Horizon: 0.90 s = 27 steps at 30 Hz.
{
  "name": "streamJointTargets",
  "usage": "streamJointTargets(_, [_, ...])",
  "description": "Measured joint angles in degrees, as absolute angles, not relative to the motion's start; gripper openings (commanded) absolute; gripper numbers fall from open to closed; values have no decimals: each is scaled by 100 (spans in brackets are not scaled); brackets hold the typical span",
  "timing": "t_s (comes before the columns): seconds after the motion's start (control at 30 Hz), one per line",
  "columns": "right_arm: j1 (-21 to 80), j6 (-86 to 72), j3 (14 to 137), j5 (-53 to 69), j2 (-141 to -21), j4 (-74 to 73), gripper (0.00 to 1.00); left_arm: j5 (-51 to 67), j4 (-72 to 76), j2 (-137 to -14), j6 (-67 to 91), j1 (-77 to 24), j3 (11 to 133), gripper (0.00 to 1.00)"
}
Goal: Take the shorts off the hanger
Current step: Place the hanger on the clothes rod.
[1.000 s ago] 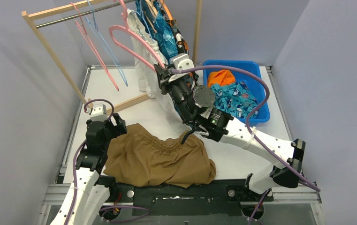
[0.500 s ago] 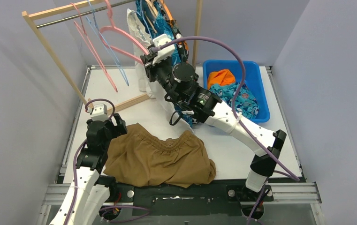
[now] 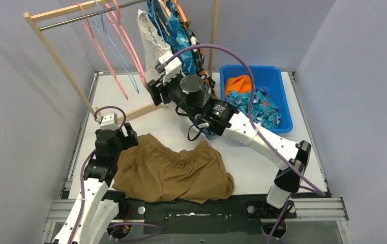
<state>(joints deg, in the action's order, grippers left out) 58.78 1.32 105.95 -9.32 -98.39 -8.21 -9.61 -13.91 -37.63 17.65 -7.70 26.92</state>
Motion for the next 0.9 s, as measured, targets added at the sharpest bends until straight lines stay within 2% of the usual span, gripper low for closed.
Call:
streamJointTargets(0.23, [5804,-67,9188,-412,-8713,-803,73,-950,-1391,-3763,1778,-770,2692,80])
streamJointTargets(0.53, [5815,-47,5540,480,-6790,180,81,-923,-1391,-3763,1778,-773,2692,80])
streamJointTargets(0.67, [5854,5,4510,1170,-6663,298,82,-923,-1391,-3763,1778,-773,2692,80])
streamJointTargets(0.83, [5905,30,4268,1702,-7067,250,84,-923,-1391,-3763,1778,-773,2692,80])
streamJointTargets(0.9, [5909,12,4268,1745,-7260,242,92,-921,-1391,-3769,1778,-773,2692,80])
